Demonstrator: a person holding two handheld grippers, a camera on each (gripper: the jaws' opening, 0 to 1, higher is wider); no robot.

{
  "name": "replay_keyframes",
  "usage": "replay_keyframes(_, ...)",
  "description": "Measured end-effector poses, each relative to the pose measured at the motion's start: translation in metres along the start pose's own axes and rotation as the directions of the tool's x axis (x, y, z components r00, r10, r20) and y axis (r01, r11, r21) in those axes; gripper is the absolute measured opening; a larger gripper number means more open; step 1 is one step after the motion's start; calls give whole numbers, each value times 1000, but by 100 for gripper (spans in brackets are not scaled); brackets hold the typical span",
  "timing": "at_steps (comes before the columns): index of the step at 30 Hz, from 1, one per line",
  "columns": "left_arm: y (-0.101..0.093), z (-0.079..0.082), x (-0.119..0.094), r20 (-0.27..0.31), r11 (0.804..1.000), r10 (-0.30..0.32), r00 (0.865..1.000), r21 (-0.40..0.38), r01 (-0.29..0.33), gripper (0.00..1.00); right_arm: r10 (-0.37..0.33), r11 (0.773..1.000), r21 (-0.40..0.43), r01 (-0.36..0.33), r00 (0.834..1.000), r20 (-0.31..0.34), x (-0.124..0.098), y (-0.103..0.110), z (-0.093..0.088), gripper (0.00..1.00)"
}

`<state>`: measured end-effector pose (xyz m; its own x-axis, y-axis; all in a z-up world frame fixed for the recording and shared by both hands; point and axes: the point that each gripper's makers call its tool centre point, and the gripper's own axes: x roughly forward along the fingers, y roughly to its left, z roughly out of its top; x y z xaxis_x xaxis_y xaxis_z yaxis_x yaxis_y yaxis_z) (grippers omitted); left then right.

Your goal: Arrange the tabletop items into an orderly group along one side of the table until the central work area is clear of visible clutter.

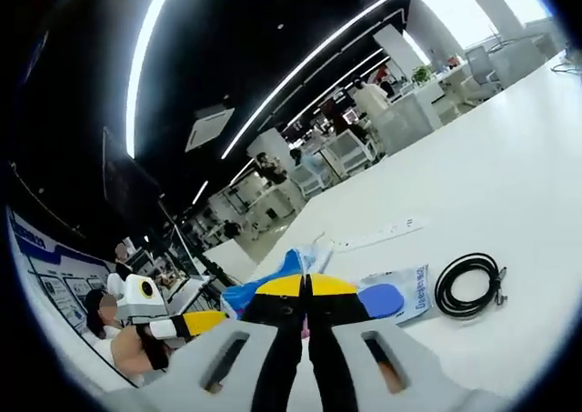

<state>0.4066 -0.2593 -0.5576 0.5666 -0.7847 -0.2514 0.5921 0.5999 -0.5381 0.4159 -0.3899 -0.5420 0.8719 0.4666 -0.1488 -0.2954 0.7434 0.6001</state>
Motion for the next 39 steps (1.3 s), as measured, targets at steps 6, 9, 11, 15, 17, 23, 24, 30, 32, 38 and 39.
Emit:
replay_keyframes(6, -3, 0, 3, -6, 998, 8, 1000, 57, -8, 0, -14, 1000, -20, 13, 1000, -12, -4, -5, -2, 0)
replay_keyframes(9, -4, 3, 3, 5, 998, 4, 1000, 67, -4, 0, -19, 999, -45, 18, 1000, -25, -6, -7, -4, 0)
replay_keyframes(11, -6, 4, 3, 8, 998, -6, 1000, 66, 6, 0, -21, 998, -54, 20, 999, -29, -8, -8, -5, 0)
replay_keyframes(15, -10, 6, 3, 23, 998, -22, 999, 62, 20, 0, -27, 997, -67, 24, 999, -44, -11, -11, -9, 0)
replay_keyframes(17, -11, 6, 3, 30, 998, -27, 999, 62, 25, 0, -22, 997, -74, 18, 998, -58, -12, -11, -12, 0)
replay_keyframes(23, -11, 6, 1, 42, 999, -34, 999, 36, 32, 0, -26, 992, -122, 17, 997, -70, -13, -15, -15, 14)
replay_keyframes(24, -10, 6, 0, 47, 999, -31, 998, 26, 30, 0, -29, 993, -112, 20, 997, -77, -13, -18, -16, 18)
replay_keyframes(30, -10, 5, -1, 63, 1000, -28, 998, -3, 29, 0, -70, 994, -93, 64, 996, -54, -20, -38, -5, 31)
replay_keyframes(32, -12, 4, 0, 68, 999, -34, 997, -21, 35, 0, -86, 994, -71, 82, 995, -59, -22, -46, -5, 38)
replay_keyframes(38, -13, -4, 4, 67, 999, -29, 997, -38, 31, 0, -117, 993, 3, 117, 991, -70, -24, -70, -3, 42)
replay_keyframes(39, -11, -4, 5, 70, 998, -25, 997, -53, 29, 0, -102, 995, 15, 103, 993, -65, -24, -68, -1, 43)
